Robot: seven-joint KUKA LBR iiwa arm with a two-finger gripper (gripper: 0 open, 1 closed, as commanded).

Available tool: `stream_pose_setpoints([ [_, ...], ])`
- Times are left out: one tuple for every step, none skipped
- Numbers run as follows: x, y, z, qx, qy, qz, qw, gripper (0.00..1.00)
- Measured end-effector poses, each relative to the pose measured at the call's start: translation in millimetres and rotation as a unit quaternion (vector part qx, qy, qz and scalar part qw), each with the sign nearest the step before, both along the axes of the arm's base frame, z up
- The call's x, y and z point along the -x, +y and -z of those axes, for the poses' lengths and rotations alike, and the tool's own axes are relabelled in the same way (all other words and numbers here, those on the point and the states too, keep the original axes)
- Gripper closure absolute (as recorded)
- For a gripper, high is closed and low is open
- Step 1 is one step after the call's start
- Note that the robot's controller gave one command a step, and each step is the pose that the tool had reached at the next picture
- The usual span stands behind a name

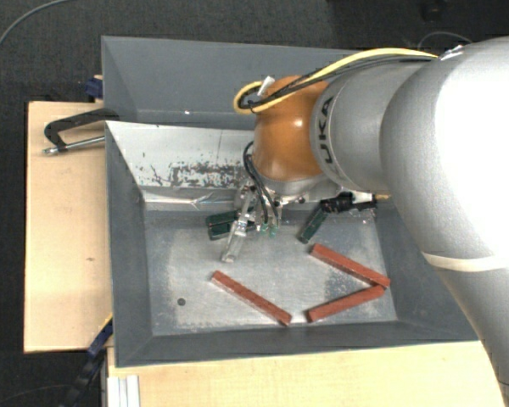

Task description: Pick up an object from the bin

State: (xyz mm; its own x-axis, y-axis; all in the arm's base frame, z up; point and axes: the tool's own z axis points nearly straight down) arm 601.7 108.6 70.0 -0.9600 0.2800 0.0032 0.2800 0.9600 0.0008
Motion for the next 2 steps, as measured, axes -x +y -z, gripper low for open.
stream_pose_setpoints([
  [-0.2, 0.5, -0.6, 0.000, -0.0005, 0.000, 1.0000, 0.00],
  [-1.0, 0.4, -1.2, 0.000, -0.0021, 0.000, 1.0000, 1.00],
])
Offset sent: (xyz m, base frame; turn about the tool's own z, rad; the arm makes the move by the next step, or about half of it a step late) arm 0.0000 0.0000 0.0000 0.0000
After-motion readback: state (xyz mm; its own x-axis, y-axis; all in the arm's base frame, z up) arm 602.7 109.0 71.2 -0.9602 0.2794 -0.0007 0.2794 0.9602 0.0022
